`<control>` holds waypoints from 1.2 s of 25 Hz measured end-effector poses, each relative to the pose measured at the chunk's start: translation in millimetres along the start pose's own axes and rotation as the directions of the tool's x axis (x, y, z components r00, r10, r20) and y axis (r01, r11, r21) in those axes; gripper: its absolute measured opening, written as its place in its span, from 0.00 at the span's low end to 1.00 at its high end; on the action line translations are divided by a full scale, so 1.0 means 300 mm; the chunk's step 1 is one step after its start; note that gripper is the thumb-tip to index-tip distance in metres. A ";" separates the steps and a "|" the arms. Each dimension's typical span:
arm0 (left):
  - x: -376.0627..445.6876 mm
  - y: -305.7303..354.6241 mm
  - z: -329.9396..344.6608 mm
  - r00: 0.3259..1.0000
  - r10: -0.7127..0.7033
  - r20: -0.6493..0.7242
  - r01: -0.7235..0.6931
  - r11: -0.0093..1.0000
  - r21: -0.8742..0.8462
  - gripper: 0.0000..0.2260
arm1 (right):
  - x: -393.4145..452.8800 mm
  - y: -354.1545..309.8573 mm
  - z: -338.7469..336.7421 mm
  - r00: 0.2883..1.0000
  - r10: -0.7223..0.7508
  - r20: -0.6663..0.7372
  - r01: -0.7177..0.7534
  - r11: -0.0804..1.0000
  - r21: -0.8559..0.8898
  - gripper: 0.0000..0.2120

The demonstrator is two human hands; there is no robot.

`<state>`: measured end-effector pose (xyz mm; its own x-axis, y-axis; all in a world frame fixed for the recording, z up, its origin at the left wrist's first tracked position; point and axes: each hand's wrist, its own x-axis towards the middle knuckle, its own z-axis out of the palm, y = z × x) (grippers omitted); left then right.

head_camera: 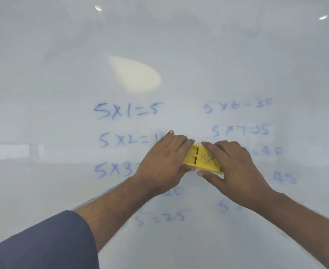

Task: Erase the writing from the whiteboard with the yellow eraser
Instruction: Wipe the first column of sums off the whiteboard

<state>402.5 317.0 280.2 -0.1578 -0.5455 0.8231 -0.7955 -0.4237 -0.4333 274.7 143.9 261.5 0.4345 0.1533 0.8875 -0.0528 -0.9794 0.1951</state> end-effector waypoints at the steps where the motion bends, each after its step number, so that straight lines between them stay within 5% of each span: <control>1: -0.012 -0.037 -0.023 1.000 -0.019 -0.005 0.019 1.000 0.021 0.27 | 0.038 -0.031 0.013 1.000 -0.015 -0.020 0.015 1.000 0.015 0.29; 10: -0.132 -0.376 -0.161 0.987 -0.135 -0.084 0.146 0.980 0.137 0.37 | 0.301 -0.178 0.081 0.987 -0.098 -0.125 0.104 0.994 0.040 0.26; 18: -0.329 -0.768 -0.212 0.897 -0.423 -0.129 0.442 0.866 0.233 0.36 | 0.512 -0.199 0.106 0.979 -0.065 -0.194 0.081 0.994 0.076 0.26; 30: -0.356 -0.893 -0.047 0.897 -0.389 -0.208 0.426 0.886 0.181 0.30 | 0.790 -0.402 0.241 0.956 -0.191 -0.222 0.206 0.978 0.045 0.27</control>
<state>624.2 499.1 313.4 0.0463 -0.1742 0.9836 -0.6664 -0.7389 -0.0995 449.2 288.9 418.2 0.2262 0.3630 0.9039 0.0779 -0.9317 0.3547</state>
